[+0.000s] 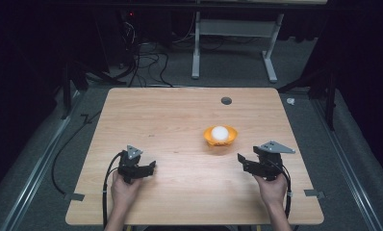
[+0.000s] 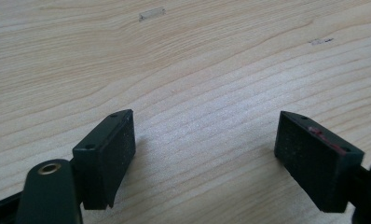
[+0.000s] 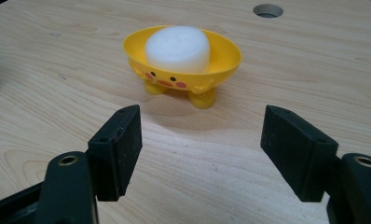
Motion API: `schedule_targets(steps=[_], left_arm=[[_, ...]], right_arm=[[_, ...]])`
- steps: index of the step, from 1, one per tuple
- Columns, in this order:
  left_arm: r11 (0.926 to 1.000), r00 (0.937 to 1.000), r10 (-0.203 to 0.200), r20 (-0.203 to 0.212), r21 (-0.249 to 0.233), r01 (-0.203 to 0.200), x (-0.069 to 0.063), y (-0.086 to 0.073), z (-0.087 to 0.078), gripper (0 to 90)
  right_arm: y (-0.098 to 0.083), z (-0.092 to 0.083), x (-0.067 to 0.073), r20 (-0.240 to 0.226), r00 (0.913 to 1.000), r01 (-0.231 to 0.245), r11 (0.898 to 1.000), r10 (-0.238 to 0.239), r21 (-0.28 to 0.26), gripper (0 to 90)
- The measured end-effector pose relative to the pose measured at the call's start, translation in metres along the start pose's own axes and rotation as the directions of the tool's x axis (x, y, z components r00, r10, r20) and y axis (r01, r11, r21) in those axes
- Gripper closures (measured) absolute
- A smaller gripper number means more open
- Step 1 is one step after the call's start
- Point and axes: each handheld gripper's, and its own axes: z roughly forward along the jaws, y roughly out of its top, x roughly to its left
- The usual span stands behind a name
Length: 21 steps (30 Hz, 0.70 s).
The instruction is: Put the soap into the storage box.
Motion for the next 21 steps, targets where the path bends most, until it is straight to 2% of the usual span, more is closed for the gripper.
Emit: schedule_targets(steps=[21], left_arm=[[1.0,1.0,0.0,0.0,0.0,0.0,0.0,0.0,0.0,20.9]], right_arm=[[-0.014,0.004,0.0,0.01,0.9998,-0.017,0.999,0.016,0.032,29.8]])
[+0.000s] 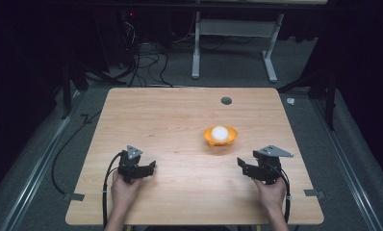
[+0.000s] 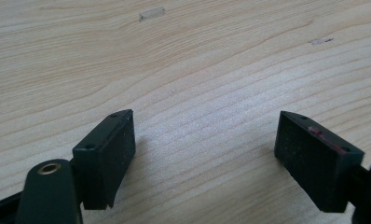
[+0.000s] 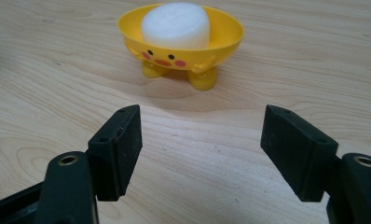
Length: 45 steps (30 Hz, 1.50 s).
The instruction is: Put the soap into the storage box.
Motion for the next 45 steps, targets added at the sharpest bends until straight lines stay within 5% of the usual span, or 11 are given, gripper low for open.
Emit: schedule_targets(steps=[25,45], left_arm=[[1.0,1.0,0.0,0.0,0.0,0.0,0.0,0.0,0.0,20.9],[1.0,1.0,0.0,0.0,0.0,0.0,0.0,0.0,0.0,20.9]], right_arm=[[-0.018,0.013,-0.015,0.042,0.9973,-0.062,0.997,0.061,0.041,30.2],[-0.021,0.024,-0.019,0.085,0.9951,-0.057,0.996,0.051,0.068,30.4]])
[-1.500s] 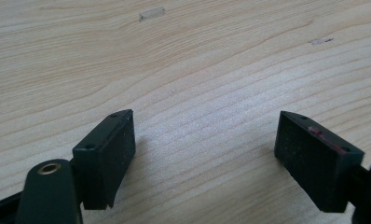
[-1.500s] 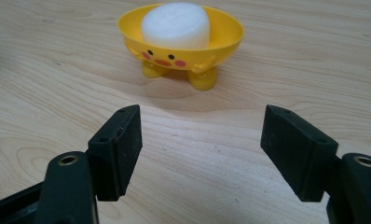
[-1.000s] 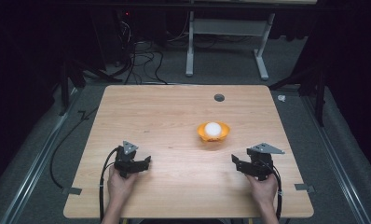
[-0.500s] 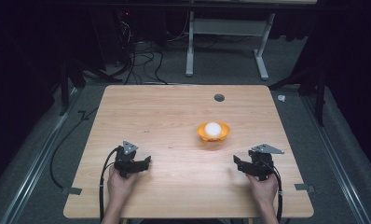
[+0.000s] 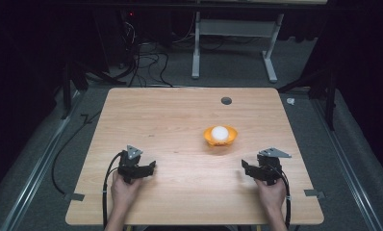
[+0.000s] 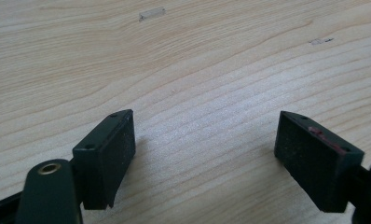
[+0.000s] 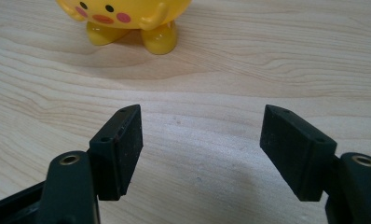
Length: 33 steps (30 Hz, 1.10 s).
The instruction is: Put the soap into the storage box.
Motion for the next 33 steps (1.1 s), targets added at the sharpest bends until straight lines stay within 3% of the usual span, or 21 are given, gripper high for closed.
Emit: schedule_targets(steps=[26,33], left_arm=[[1.0,1.0,0.0,0.0,0.0,0.0,0.0,0.0,0.0,20.9],[1.0,1.0,-0.001,0.0,0.001,0.001,0.0,0.0,0.0,20.9]], right_arm=[[-0.007,0.019,0.004,0.035,0.9986,0.036,0.997,-0.038,0.063,29.1],[-0.01,0.02,0.005,0.049,0.9971,0.056,0.997,-0.058,0.044,27.6]])
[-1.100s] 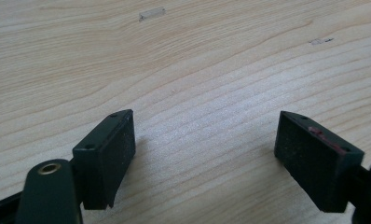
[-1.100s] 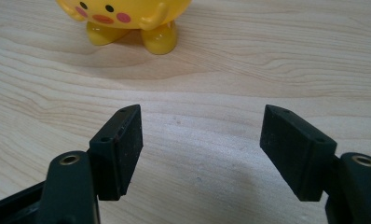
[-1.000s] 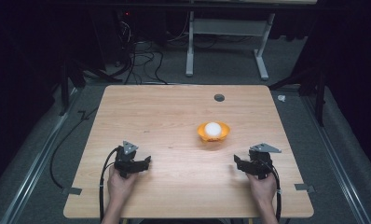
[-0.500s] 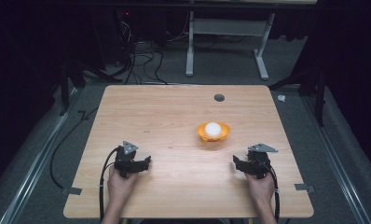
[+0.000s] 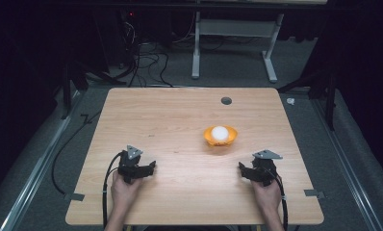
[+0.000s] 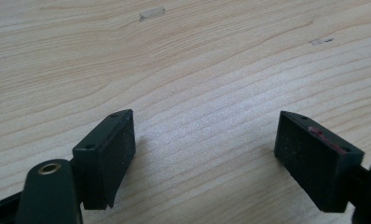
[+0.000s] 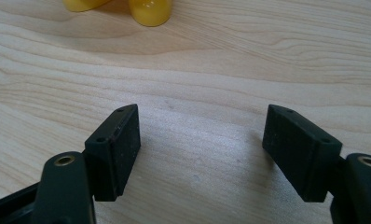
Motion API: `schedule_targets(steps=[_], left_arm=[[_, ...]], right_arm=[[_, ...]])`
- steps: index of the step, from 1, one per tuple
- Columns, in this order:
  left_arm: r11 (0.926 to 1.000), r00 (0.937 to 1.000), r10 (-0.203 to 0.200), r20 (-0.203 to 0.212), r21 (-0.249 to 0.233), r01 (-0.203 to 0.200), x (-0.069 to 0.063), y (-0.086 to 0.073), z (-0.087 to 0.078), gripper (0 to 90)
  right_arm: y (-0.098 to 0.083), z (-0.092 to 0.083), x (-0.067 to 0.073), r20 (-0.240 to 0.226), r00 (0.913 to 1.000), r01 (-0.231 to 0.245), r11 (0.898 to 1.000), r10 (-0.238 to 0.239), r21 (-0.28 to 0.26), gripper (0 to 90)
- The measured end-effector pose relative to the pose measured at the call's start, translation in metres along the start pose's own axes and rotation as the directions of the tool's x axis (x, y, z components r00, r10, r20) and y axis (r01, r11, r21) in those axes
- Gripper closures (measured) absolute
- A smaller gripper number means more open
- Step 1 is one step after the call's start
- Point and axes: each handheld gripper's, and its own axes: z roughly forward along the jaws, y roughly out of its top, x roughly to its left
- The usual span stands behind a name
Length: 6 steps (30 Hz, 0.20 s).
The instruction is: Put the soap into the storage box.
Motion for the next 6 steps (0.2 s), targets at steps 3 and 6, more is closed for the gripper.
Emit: schedule_targets(steps=[3,6], left_arm=[[1.0,1.0,0.0,0.0,0.0,0.0,0.0,0.0,0.0,20.9],[1.0,1.0,0.0,0.0,0.0,0.0,0.0,0.0,0.0,20.9]], right_arm=[[0.0001,0.0004,0.0002,-0.003,1.0,0.002,1.0,-0.002,-0.001,26.8],[0.0002,0.0003,0.0003,-0.005,1.0,0.003,1.0,-0.003,0.001,26.2]])
